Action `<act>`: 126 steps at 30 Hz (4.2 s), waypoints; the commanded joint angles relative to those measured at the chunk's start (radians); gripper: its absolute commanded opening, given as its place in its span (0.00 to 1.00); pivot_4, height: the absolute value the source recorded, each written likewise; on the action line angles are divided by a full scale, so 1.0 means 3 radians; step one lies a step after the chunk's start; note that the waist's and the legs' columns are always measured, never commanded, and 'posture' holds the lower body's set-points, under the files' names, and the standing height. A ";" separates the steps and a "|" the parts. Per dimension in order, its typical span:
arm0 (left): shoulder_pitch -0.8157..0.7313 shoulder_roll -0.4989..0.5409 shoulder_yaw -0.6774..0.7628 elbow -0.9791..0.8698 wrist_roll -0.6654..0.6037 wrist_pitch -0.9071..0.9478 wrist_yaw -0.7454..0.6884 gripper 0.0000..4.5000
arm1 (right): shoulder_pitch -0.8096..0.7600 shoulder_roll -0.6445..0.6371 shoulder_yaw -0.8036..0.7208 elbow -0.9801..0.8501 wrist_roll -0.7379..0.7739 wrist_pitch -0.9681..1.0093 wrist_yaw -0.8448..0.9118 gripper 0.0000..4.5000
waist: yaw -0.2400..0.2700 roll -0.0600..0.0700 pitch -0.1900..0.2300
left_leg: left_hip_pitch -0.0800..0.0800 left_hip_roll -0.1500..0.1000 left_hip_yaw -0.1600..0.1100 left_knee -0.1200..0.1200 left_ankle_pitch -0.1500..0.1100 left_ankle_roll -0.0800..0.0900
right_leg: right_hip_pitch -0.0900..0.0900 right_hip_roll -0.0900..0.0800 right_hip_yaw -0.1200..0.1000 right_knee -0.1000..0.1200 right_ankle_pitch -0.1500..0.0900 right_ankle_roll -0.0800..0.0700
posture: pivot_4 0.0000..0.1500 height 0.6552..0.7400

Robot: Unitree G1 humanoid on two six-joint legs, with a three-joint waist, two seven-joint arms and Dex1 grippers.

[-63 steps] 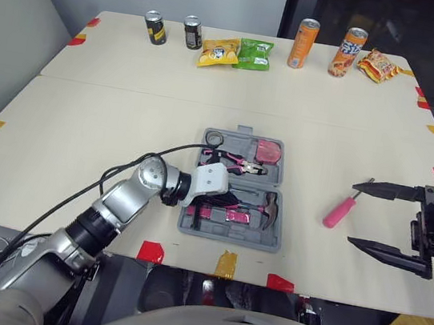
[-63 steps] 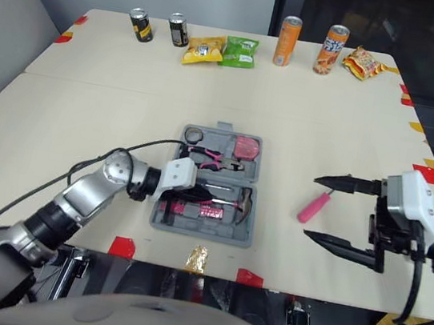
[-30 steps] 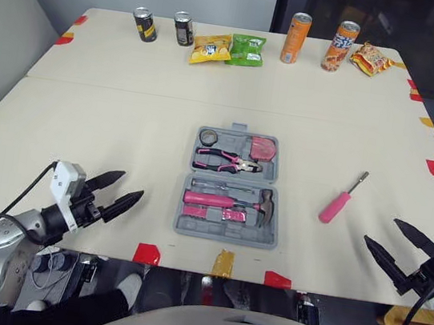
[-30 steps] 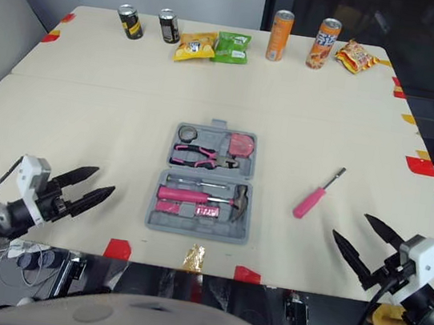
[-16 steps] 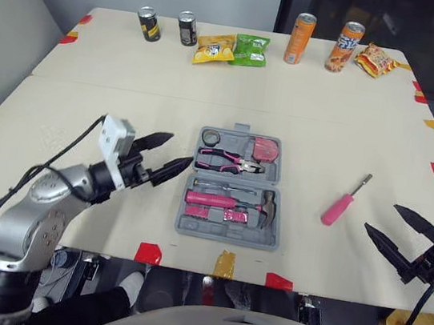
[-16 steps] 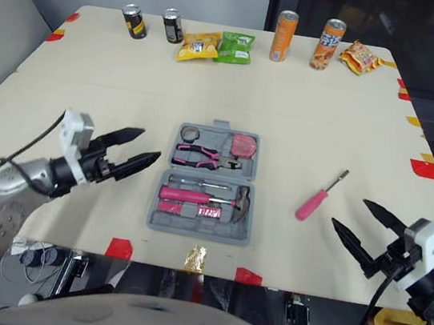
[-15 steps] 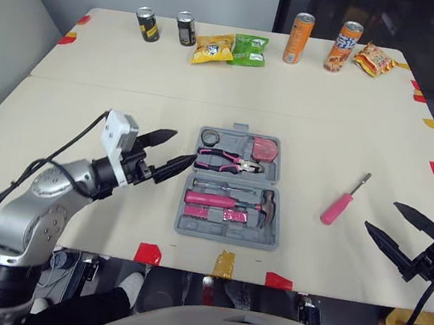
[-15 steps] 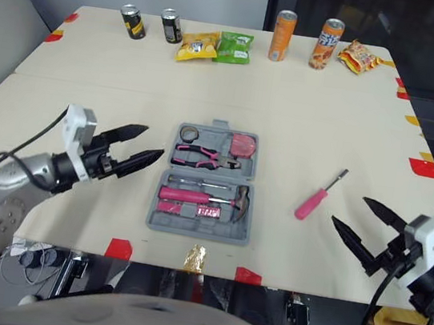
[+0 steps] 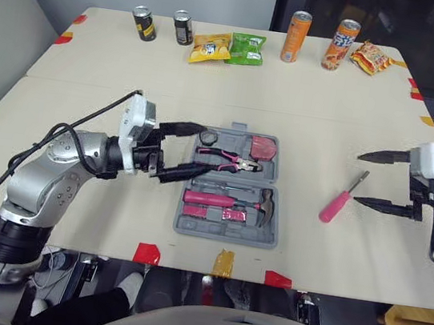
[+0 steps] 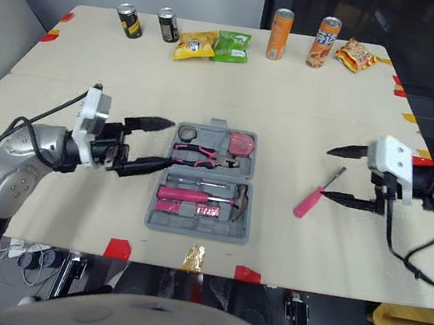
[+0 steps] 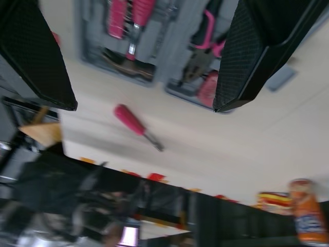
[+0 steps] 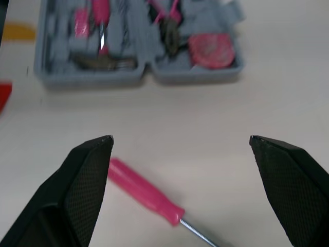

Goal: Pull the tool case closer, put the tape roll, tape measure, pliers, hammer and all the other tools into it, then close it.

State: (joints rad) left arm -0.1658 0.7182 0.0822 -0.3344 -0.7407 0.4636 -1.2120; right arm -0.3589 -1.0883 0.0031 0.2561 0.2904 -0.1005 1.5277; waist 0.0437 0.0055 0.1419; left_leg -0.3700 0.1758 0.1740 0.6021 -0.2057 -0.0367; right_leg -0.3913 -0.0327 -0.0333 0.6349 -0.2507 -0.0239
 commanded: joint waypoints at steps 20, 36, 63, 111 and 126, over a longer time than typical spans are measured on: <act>0.0822 -0.0120 0.0239 0.0527 0.0257 -0.1270 -0.0818 1.00 | -0.1974 0.0786 0.2049 0.3070 -0.1161 -0.2751 0.0289 0.94 | -0.0002 0.0000 0.0000 | -0.0045 0.0011 0.0007 0.0050 -0.0002 0.0004 | -0.0047 -0.0001 0.0000 0.0060 -0.0009 -0.0017 | 1.00 1.00; 0.0919 -0.0164 0.0229 0.0690 0.0306 -0.1518 -0.0860 1.00 | -0.1893 0.0929 0.1631 0.3318 -0.1350 -0.2531 0.0289 0.13 | -0.0003 0.0000 0.0000 | -0.0045 0.0012 0.0009 0.0051 -0.0002 0.0005 | -0.0049 -0.0001 0.0001 0.0066 -0.0011 -0.0021 | 1.00 1.00; 0.0999 -0.0113 0.0289 0.0394 0.0187 -0.1229 -0.0589 1.00 | 0.0581 0.0360 0.0143 -0.3464 0.0569 0.3937 -0.2246 0.13 | 0.0074 -0.0005 0.0000 | 0.0012 0.0011 0.0019 -0.0003 -0.0003 -0.0012 | -0.0021 0.0007 0.0015 0.0040 -0.0012 -0.0014 | 1.00 1.00; 0.0534 -0.0052 0.0345 0.0139 -0.0136 -0.0643 -0.0483 1.00 | 0.2267 0.2227 -0.0653 -0.1806 -0.0140 0.1654 -0.3466 0.40 | -0.0008 -0.0014 -0.0004 | 0.0068 0.0004 0.0019 -0.0030 -0.0021 -0.0070 | 0.0032 0.0007 0.0021 0.0019 -0.0018 -0.0007 | 1.00 1.00; 0.0634 -0.0208 0.0592 0.0245 -0.0144 -0.0893 -0.0506 1.00 | 0.1616 0.0954 -0.0416 -0.3308 0.0360 0.2653 -0.2653 0.10 | -0.0028 -0.0001 0.0014 | 0.0068 0.0004 0.0019 -0.0030 -0.0005 -0.0040 | 0.0032 0.0008 0.0023 0.0019 -0.0018 -0.0006 | 1.00 1.00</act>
State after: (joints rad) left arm 0.0157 0.6428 0.2194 -0.2667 -0.7817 0.2307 -1.3417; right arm 0.1539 -0.7844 -0.1328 -0.6261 0.3516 0.6466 0.6962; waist 0.0354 0.0053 0.1462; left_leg -0.3493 0.1766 0.1793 0.5930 -0.2070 -0.0484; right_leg -0.3815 -0.0300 -0.0262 0.6411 -0.2559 -0.0256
